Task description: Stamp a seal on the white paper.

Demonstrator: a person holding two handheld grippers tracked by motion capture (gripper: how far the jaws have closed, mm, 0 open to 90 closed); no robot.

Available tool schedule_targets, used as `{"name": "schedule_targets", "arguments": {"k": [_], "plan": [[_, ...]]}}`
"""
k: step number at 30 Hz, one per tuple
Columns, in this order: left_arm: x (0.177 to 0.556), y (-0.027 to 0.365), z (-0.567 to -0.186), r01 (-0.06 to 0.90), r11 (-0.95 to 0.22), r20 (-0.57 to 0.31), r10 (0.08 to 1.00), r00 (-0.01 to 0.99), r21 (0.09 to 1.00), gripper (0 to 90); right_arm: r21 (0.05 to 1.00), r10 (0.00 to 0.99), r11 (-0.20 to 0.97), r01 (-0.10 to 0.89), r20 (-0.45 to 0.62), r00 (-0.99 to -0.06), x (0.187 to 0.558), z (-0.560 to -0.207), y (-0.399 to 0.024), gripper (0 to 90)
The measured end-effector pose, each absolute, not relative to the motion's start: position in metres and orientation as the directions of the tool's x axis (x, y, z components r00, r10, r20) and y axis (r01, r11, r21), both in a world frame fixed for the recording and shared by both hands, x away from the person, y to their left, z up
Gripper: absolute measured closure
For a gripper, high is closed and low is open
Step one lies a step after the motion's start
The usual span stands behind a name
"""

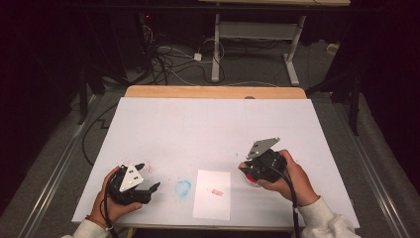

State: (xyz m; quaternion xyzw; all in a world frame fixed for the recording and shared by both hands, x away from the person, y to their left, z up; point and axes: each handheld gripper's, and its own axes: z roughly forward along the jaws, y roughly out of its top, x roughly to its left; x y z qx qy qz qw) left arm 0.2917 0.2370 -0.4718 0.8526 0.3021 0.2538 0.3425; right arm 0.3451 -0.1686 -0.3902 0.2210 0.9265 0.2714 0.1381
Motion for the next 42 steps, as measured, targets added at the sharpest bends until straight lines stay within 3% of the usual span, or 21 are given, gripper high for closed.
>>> {"name": "schedule_targets", "arguments": {"k": [16,42], "plan": [[0.291,0.239,-0.472,0.347,-0.583,0.228,0.694,0.683,0.735,19.1,0.491,0.571,0.749,0.445,-0.138,-0.809,0.362,-0.406,-0.197,75.5],[0.289,0.240,-0.473,0.347,-0.590,0.234,0.692,0.683,0.729,19.2,0.420,0.556,0.780,0.463,-0.127,-0.821,0.367,-0.422,-0.193,75.3]]}}
